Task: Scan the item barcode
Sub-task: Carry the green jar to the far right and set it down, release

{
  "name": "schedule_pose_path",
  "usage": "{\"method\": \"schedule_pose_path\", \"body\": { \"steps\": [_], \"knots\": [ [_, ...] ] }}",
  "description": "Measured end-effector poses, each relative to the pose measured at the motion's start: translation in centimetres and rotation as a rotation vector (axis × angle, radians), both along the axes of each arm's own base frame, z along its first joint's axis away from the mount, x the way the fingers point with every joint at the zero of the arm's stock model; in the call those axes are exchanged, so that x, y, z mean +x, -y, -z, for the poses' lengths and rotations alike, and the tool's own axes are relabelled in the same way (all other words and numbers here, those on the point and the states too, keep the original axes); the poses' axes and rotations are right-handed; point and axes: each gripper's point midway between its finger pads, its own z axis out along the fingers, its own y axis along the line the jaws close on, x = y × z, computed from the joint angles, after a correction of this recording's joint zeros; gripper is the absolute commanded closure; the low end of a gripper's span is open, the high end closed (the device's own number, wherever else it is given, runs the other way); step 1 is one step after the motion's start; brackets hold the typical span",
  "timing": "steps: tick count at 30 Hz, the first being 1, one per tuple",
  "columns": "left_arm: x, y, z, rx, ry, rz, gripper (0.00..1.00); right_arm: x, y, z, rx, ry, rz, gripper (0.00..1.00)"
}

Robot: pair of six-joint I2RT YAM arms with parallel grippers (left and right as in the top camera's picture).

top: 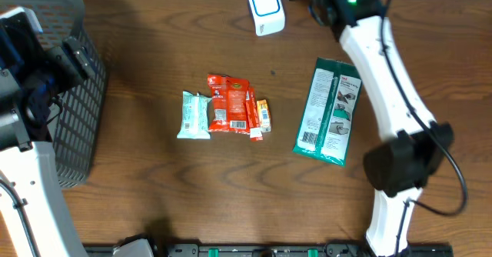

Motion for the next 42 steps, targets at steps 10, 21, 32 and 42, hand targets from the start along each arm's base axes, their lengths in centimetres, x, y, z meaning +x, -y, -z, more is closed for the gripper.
{"method": "schedule_pose_path", "body": {
  "steps": [10,21,32,42],
  "knots": [
    [0.0,0.0,0.0,0.000,0.000,0.000,0.13,-10.4,7.9,4.0,-0.089,-0.468,0.116,0.99],
    [0.0,0.0,0.0,0.000,0.001,0.000,0.13,-14.6,21.6,8.0,-0.051,-0.771,0.415,0.99],
    [0.0,0.0,0.0,0.000,0.000,0.000,0.13,-16.2,31.6,16.3,0.038,-0.865,0.640,0.99],
    [0.0,0.0,0.0,0.000,0.001,0.000,0.13,-18.4,35.4,25.4,0.083,-0.883,0.737,0.99]
  ]
}}
